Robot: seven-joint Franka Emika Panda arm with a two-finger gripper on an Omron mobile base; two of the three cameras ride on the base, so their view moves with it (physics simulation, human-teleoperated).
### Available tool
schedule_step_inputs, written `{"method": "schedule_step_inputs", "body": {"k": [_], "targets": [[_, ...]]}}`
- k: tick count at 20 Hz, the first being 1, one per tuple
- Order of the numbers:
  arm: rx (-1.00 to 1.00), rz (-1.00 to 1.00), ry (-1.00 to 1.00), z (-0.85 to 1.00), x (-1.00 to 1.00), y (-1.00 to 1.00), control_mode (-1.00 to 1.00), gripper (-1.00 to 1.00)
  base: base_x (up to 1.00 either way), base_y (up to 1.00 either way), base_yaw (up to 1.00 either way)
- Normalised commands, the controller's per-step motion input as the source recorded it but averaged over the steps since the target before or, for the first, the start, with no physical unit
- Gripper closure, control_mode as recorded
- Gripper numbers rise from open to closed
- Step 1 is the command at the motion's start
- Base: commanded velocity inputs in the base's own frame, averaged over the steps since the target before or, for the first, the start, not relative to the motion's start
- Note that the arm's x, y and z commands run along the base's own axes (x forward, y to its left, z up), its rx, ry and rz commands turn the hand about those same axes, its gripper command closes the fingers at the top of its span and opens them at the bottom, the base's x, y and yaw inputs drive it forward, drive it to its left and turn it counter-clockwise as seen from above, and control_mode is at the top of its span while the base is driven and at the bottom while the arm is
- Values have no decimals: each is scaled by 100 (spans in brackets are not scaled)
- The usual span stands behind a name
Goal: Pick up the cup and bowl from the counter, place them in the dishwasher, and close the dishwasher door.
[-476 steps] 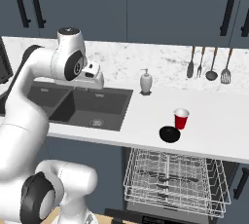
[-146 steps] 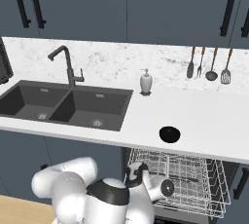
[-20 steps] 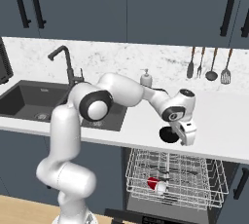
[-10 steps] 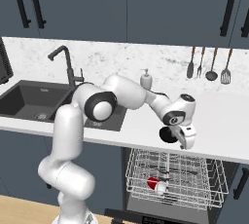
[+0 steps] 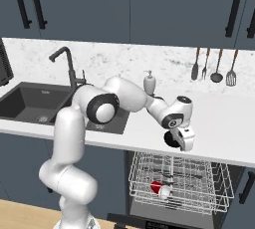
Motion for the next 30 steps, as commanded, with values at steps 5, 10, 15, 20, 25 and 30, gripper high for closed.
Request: {"method": "schedule_step_inputs", "body": {"k": [5, 10, 15, 20, 25, 30], "targets": [[0, 0, 0, -7, 0, 0, -100, 100, 0, 0, 0], [1, -1, 0, 6, -14, -12, -100, 100, 0, 0, 0], [0, 0, 0, 25, -86, -6, -100, 100, 0, 0, 0], [0, 0, 0, 3, -100, -11, -100, 100, 0, 0, 0], [0, -1, 0, 0, -100, 0, -100, 100, 0, 0, 0], [0, 0, 3, -26, -91, 3, -100, 100, 0, 0, 0]]}}
